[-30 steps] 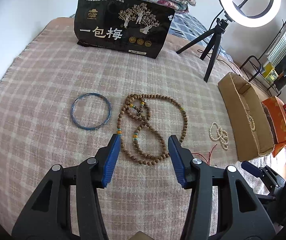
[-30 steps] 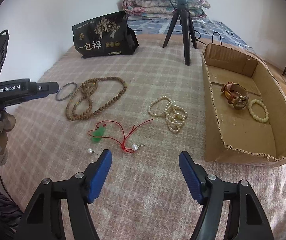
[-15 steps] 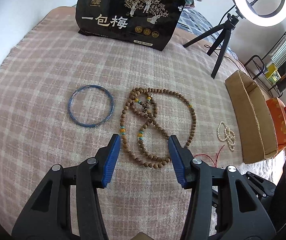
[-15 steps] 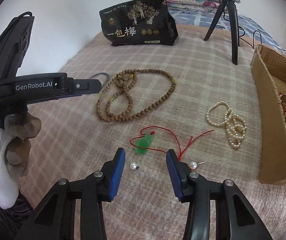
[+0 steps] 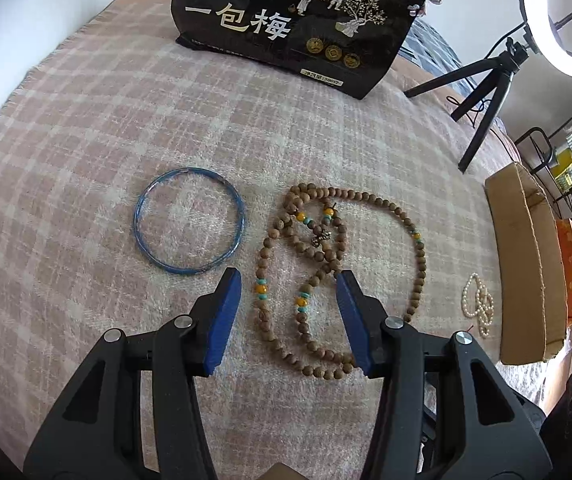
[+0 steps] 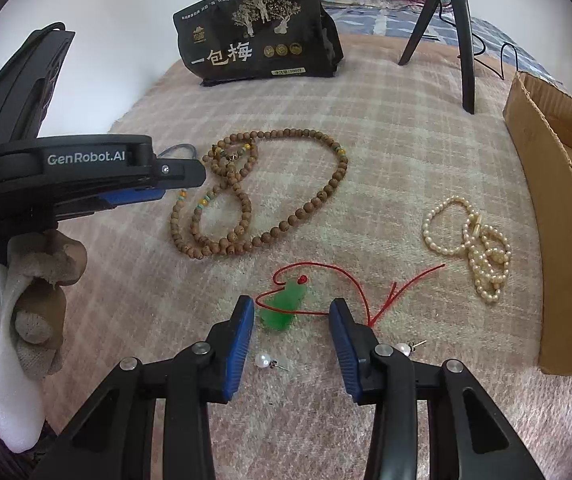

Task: Organize jewelry
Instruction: 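Grasp the wooden bead necklace with the left tool while the right tool grasps the green jade pendant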

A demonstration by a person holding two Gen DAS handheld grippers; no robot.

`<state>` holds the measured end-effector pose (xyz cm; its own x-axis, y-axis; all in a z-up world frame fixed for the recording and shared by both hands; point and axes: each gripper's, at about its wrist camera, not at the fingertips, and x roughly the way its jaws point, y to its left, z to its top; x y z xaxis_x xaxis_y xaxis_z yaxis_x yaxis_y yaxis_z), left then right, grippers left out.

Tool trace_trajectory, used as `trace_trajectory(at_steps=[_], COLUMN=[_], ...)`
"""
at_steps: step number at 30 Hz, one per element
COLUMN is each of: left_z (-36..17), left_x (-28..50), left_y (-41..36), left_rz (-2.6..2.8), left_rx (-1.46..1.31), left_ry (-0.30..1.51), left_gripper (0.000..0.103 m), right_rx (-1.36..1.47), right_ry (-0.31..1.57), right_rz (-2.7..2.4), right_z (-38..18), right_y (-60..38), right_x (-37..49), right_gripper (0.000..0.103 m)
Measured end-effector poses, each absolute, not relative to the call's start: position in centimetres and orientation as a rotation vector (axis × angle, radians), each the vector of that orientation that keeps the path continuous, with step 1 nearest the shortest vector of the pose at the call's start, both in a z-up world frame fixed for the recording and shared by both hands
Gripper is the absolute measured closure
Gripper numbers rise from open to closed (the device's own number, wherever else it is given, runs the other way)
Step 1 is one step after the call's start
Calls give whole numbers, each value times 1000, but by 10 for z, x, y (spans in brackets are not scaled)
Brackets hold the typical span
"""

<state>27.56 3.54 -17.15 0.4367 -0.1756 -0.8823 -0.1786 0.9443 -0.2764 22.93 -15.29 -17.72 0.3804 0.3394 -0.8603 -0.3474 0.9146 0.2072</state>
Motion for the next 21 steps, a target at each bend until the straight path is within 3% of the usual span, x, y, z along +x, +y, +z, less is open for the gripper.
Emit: trace_trajectory(at_steps=[3, 9, 21], left_z=[-180, -185, -191], left_x=[283, 293, 301], left_y=[44, 46, -3], left_rz=[-12, 1, 82], left_rx=[-443, -505, -208], left_ry=[1157, 1168, 1153], left_gripper=[38, 38, 39], right_rx=[-10, -13, -42], right_ry=[1095, 1095, 1088], right_rz=[436, 435, 424], right_z=[-178, -179, -184], right_y=[-152, -152, -148], right_x=[230, 229, 230], right_gripper=[62, 62, 61])
